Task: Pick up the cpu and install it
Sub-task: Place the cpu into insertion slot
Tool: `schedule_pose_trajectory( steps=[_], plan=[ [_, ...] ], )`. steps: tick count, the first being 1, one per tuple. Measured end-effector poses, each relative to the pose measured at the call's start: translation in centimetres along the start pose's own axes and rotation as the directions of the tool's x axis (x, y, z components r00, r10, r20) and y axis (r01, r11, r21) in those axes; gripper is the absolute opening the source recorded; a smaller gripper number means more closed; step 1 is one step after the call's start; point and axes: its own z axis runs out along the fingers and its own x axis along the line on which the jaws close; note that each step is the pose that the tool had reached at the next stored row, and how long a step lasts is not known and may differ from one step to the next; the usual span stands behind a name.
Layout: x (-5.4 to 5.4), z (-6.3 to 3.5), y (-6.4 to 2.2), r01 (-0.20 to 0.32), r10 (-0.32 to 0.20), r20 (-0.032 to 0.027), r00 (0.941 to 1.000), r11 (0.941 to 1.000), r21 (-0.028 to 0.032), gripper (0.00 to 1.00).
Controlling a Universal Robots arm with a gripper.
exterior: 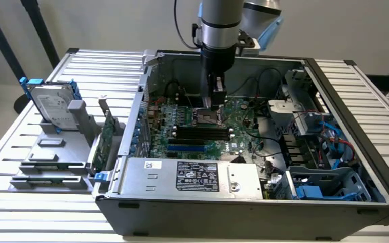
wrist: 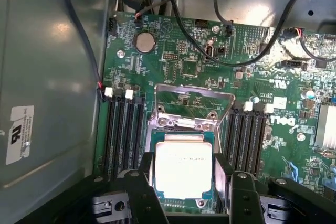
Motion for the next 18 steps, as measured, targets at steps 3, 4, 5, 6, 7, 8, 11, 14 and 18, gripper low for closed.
schedule_pose_trajectory(
  steps=[3, 4, 5, 6, 7, 8, 11, 14, 18],
  plan=[
    [0.0, 0.45, -0.26, -0.019, 0.019, 0.005, 0.9998, 0.9998, -0.0002, 0.55],
    [0.0, 0.58, -0.36, -0.024, 0.024, 0.0061, 0.9997, 0.9997, -0.0004, 0.55],
    [0.0, 0.7, -0.45, -0.028, 0.028, 0.0068, 0.9996, 0.9996, -0.0005, 0.55],
    [0.0, 0.81, -0.54, -0.033, 0.033, 0.0075, 0.9994, 0.9995, -0.0007, 0.55],
    [0.0, 0.91, -0.63, -0.038, 0.038, 0.0083, 0.9993, 0.9993, -0.0007, 0.55],
    [0.0, 1.02, -0.71, -0.043, 0.043, 0.0091, 0.999, 0.9991, -0.0008, 0.55],
    [0.0, 1.31, -0.92, -0.061, 0.061, 0.0132, 0.998, 0.9981, -0.0011, 0.55],
    [0.0, 1.57, -1.1, -0.077, 0.077, 0.017, 0.9968, 0.997, -0.0005, 0.55],
    [0.0, 1.71, -1.12, -0.078, 0.078, 0.0174, 0.9968, 0.9969, 0.0007, 0.55]
  ],
)
